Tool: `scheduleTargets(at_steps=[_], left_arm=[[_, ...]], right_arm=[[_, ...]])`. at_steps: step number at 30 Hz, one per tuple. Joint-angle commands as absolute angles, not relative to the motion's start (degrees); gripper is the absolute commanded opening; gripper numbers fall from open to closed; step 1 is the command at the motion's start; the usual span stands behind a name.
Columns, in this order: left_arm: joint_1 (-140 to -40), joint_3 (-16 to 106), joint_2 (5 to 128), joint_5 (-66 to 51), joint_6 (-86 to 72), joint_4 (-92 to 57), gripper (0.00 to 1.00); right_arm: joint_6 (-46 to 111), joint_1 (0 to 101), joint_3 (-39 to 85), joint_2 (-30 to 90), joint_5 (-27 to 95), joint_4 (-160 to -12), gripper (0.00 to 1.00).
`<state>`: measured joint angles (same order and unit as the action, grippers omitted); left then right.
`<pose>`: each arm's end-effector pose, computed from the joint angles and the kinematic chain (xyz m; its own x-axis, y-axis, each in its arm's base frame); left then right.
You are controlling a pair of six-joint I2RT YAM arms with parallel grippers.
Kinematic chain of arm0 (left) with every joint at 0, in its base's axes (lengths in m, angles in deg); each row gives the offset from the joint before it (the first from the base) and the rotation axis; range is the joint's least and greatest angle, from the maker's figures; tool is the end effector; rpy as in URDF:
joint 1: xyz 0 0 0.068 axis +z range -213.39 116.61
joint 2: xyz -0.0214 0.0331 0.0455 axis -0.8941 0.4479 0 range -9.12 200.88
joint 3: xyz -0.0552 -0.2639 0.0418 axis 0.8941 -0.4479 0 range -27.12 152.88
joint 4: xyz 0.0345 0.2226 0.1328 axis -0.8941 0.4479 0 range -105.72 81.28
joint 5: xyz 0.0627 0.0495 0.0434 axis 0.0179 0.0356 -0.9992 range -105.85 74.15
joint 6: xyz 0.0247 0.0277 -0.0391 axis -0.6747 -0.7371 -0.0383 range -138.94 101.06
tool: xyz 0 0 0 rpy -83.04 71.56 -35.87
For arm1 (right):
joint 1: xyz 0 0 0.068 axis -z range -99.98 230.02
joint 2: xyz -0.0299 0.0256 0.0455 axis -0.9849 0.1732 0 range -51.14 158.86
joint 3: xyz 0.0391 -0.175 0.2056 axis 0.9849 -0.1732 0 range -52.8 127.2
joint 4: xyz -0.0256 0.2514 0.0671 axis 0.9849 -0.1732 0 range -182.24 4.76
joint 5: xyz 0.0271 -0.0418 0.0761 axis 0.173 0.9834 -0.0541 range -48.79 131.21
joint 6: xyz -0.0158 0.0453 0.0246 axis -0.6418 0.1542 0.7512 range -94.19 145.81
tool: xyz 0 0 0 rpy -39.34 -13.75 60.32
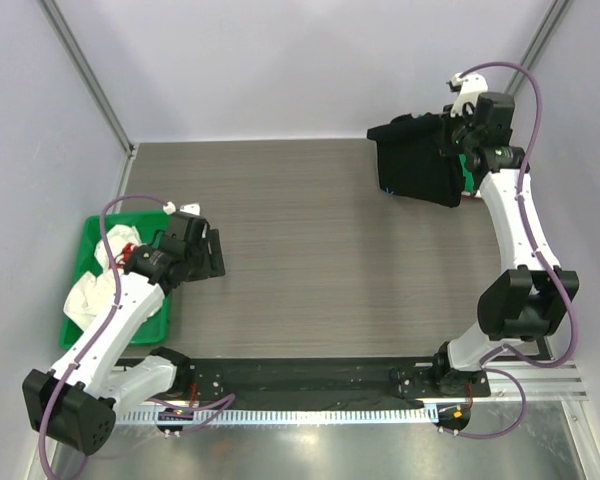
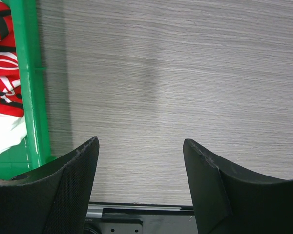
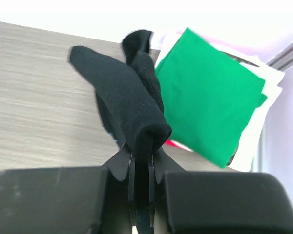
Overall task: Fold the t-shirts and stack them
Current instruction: Neatly place the folded tshirt to the corner
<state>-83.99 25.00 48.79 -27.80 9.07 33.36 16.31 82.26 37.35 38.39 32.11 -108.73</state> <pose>0.1825 -0.0606 0.2831 -0.7852 -0.1957 -0.5876 -0.1540 0.9807 -0.1208 0.3628 -0.0087 0.3978 -0.3653 -0.1488 -0.9189 -0.1697 0.9812 -0.0915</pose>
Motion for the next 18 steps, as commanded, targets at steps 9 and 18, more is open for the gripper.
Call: scheduleTargets(at_steps=[9,18], left_arm=[[-83.9,24.9,49.1,-27.4,8.5,31.9,0.70],[-84.4,24.9,50.0,-27.8,8.6,32.1,0.69]], right_arm=[[13.9,85.6,49.2,41.9,30.3,-109.1,0.01],[13.2,87.0,56.4,47.0,30.0,-110.4,0.01]])
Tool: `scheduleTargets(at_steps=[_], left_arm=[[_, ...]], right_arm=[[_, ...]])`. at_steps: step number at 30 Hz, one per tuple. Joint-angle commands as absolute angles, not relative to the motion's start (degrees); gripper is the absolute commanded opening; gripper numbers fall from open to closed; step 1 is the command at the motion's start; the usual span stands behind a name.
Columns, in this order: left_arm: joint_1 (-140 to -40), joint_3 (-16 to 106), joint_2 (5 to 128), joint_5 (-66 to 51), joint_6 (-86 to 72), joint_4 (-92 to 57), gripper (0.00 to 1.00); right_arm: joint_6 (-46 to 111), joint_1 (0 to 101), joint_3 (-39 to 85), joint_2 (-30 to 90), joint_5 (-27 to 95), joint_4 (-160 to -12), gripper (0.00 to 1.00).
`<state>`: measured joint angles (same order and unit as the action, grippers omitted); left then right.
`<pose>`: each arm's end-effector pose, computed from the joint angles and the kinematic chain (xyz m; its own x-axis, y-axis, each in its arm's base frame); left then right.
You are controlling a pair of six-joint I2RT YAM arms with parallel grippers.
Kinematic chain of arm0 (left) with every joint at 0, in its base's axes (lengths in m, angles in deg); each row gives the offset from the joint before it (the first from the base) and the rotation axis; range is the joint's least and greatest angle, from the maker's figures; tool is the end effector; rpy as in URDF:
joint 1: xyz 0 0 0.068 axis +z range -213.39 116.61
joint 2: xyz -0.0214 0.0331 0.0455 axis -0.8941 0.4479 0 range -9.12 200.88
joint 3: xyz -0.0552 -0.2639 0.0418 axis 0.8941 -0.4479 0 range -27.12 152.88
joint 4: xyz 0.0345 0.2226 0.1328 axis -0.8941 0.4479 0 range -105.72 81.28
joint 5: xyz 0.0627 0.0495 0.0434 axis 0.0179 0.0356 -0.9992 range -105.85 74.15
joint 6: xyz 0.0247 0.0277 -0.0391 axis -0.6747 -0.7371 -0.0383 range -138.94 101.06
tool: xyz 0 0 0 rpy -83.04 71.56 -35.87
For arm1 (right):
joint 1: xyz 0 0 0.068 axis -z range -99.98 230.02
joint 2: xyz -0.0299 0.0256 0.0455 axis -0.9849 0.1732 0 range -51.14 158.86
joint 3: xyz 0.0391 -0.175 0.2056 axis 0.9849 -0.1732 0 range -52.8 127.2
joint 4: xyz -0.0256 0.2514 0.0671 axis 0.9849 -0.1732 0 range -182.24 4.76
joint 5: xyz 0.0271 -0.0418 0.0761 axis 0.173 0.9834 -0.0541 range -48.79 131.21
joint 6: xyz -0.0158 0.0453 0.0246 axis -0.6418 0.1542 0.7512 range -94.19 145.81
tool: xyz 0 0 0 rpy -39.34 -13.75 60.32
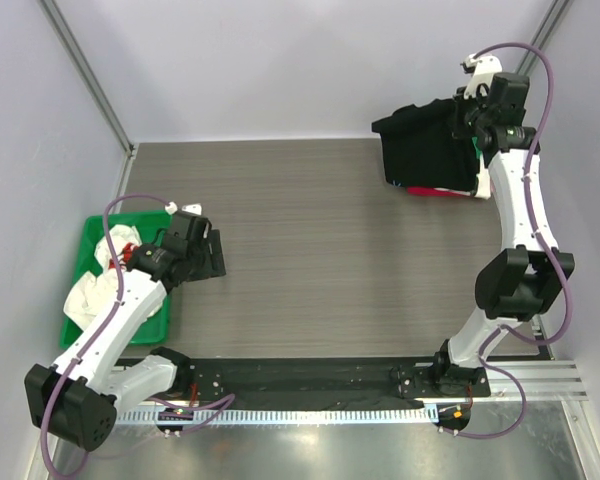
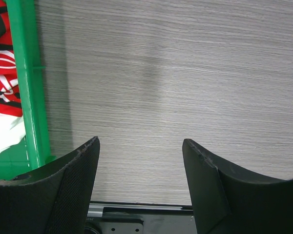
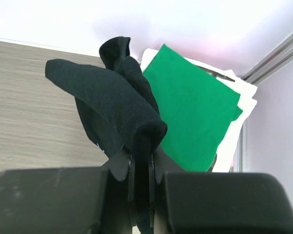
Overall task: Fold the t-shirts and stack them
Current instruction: Neatly place the folded tshirt to the corner
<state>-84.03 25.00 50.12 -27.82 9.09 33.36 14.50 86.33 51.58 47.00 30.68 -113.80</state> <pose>0.1861 -0.0621 0.2791 -0.7977 -0.1908 -0.5720 -0.1563 0.9816 -0.1094 0.3937 -0.0371 0.4198 -0.3584 -0.1544 -0.9207 -0.1329 0.9846 -0.1134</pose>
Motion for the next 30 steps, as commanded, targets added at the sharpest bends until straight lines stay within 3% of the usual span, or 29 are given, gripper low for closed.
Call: scheduleTargets(at_steps=[1,18,30], left_arm=[[-84.5,25.0,50.0,-27.8,8.6,32.2,0.70],[-85.4,25.1,52.0,-28.5,8.8,32.4,0.69],[-86.1,25.4,54.3,-28.8,8.8,32.6,0.68]], right_arm=[[13.2,87.2,57.2,47.5,30.1,-110.5,0.01],[15.9,92.6,67.9,59.2,28.2,-110.4,0.01],[19.6,95.9,81.1,77.6,33.7,-108.4,0.01]])
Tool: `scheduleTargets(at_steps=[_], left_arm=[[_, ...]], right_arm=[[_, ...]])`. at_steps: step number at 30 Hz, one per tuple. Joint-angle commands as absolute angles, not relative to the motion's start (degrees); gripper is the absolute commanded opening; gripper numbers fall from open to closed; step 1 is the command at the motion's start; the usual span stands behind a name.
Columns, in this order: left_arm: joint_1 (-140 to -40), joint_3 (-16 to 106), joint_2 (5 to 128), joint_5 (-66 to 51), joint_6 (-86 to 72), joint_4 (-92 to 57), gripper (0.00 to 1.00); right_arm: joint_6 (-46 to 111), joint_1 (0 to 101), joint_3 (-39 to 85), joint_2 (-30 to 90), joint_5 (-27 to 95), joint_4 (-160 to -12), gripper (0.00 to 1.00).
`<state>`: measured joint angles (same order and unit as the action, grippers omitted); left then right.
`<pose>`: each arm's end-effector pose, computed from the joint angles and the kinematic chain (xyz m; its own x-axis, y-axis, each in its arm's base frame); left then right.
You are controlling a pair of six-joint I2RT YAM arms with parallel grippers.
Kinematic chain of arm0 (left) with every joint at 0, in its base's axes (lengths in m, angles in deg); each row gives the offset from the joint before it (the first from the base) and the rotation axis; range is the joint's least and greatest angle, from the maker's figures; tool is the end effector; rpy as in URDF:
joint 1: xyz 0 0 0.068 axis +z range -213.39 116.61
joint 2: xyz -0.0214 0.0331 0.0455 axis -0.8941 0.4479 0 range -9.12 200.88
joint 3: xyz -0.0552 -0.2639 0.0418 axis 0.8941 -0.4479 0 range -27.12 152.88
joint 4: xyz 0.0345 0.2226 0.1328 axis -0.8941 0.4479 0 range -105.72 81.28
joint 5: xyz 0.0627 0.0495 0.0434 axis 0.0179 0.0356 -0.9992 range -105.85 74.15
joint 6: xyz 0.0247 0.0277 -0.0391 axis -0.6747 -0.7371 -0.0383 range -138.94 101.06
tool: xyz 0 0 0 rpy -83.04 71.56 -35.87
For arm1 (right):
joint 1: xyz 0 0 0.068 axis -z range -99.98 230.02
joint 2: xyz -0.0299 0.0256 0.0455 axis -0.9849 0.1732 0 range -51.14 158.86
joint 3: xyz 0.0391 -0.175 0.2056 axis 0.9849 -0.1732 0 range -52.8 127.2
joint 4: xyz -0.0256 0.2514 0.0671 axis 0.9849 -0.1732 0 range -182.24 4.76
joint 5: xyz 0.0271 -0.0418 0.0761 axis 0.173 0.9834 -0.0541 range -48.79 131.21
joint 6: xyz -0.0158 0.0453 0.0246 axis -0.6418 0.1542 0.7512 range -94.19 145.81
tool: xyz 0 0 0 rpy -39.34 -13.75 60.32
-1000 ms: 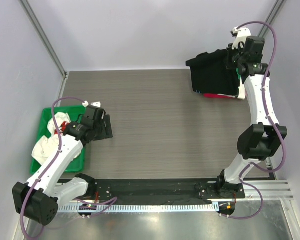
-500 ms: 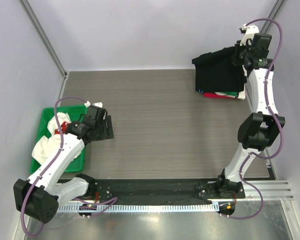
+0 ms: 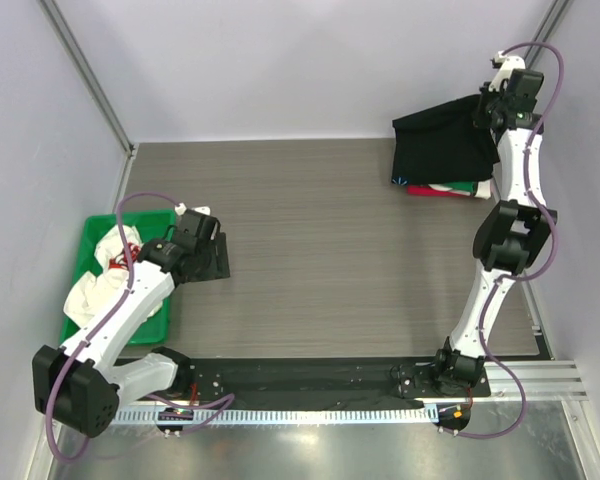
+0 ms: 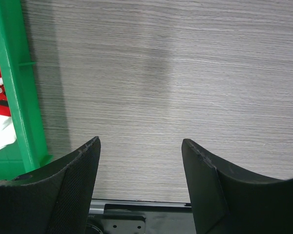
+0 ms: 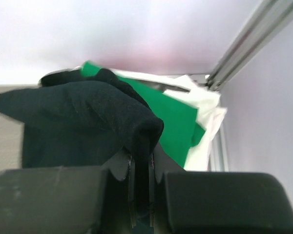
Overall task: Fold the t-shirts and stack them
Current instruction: Neatly place the folded tshirt to the corner, then reset both grippers
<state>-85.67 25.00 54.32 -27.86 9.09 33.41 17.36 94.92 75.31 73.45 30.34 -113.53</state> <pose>0.1950 -0.0717 0.2657 -0.8402 -0.1525 -0.5204 -0.1347 0.9883 -0.0720 0.4944 -0.1247 0.3601 -0.4133 -0.0394 -0.9097 0.0266 0.9981 -0.0553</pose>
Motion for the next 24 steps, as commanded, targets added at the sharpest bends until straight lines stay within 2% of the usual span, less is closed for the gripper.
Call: scheduleTargets(at_steps=[1,4,5,6,7,8,10,19,24], left_arm=[[-86.1,25.4,54.2,-28.9,8.8,32.7,0.68],[-86.2,25.3,54.1,-29.2,8.9,32.5,0.69],[-86.2,25.3,54.2,-29.2,8.9,32.6,0.68],[-86.2,25.4,54.3,-29.1,8.9,32.7,0.68],[-86.3,25.4,54.4,-29.2,8.9,32.7,0.69],[-86.3,25.4,54.4,-29.3,8.9,32.9,0.69],[-86.2,25.3,54.1,-29.4,8.9,32.7,0.69],[-86.8,25.3,52.5,-29.8,9.1,32.8,0.69],[-86.9,25.3,51.4,-29.6,9.1,32.7,0.70]], right_arm=[[20.0,96.3,82.9,79.5,34.2,-108.4,0.01],[23.4,96.5,90.4,87.1,38.1,-108.4,0.01],[24.4,96.5,92.9,89.5,39.1,-108.5,0.05],[25.2,96.5,98.1,93.1,40.9,-108.7,0.14],[27.6,96.5,101.0,95.3,43.0,-109.1,0.29],[28.2,96.5,104.0,97.0,43.9,-109.4,0.53],[29.6,96.5,108.4,99.1,46.5,-109.2,0.68],[34.5,96.0,108.9,91.9,52.5,-116.0,0.82],[36.5,96.0,106.8,84.0,52.6,-121.3,0.86]])
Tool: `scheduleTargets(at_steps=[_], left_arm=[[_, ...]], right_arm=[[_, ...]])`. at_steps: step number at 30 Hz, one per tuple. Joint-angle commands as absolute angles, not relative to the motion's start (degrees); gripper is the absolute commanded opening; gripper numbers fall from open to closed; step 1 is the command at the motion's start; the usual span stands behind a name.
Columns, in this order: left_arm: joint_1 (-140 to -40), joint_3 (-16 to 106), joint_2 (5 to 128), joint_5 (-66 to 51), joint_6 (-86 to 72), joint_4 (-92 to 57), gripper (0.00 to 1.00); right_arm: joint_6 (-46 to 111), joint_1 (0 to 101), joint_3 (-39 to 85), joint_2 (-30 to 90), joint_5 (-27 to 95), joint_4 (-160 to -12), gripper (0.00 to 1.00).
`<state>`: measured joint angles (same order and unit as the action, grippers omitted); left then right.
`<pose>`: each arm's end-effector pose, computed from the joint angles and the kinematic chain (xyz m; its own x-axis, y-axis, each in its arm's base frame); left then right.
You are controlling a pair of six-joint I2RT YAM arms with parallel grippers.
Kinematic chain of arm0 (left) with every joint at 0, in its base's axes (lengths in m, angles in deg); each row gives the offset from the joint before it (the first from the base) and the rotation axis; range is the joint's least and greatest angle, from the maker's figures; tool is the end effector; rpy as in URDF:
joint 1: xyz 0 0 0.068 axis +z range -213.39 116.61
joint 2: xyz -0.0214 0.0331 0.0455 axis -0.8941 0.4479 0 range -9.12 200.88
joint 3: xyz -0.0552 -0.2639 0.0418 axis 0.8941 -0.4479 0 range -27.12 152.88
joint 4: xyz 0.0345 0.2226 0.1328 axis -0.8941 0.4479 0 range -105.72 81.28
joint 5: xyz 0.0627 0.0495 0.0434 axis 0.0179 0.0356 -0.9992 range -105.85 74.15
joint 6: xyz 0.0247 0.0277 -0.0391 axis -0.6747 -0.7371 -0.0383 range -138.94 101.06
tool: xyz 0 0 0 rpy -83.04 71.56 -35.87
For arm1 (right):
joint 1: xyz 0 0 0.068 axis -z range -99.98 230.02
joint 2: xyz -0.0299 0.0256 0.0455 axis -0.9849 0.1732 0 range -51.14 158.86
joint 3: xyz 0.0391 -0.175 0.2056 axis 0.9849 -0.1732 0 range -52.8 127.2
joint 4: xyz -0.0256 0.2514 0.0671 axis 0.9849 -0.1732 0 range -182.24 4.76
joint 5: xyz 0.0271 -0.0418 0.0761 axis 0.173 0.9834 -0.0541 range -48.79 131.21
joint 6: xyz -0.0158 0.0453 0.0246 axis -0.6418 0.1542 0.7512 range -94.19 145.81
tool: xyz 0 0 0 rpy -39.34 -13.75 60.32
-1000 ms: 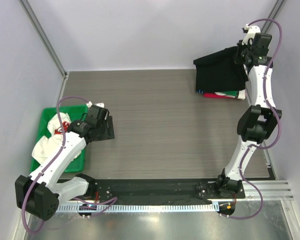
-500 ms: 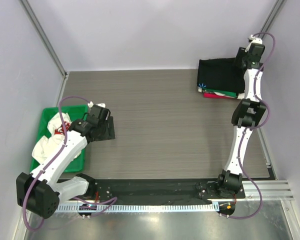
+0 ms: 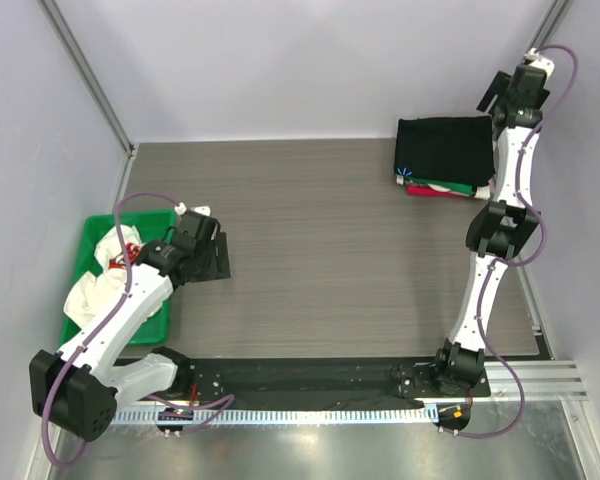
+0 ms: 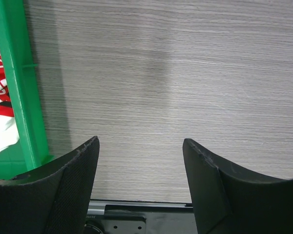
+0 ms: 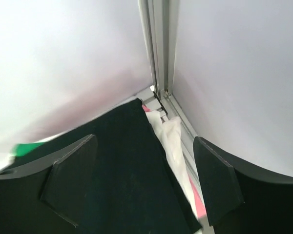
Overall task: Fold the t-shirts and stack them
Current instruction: Reset both grippers
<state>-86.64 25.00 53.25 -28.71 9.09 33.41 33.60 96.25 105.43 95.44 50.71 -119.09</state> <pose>0.1912 -0.0734 0.2693 -0.8298 -0.1421 -0.5396 -0.1238 0.9898 -0.0704 0.5449 -0.1649 0.3259 -0.3022 0.2272 -0.9258 0.4676 0.8816 0.0637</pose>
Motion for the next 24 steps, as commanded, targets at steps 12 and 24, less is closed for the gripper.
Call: scheduleTargets(at_steps=[12,24], left_arm=[[-86.9,24.7,42.9,-29.9,9.1,32.0,0.74],[-86.9,24.6,40.4,-29.5,8.9,31.8,0.74]], right_arm=[[40.6,83.9,118.9,75.1,51.3,-151.3,0.94],[38.3,76.9,104.4,63.3,52.6,-158.3,0.93]])
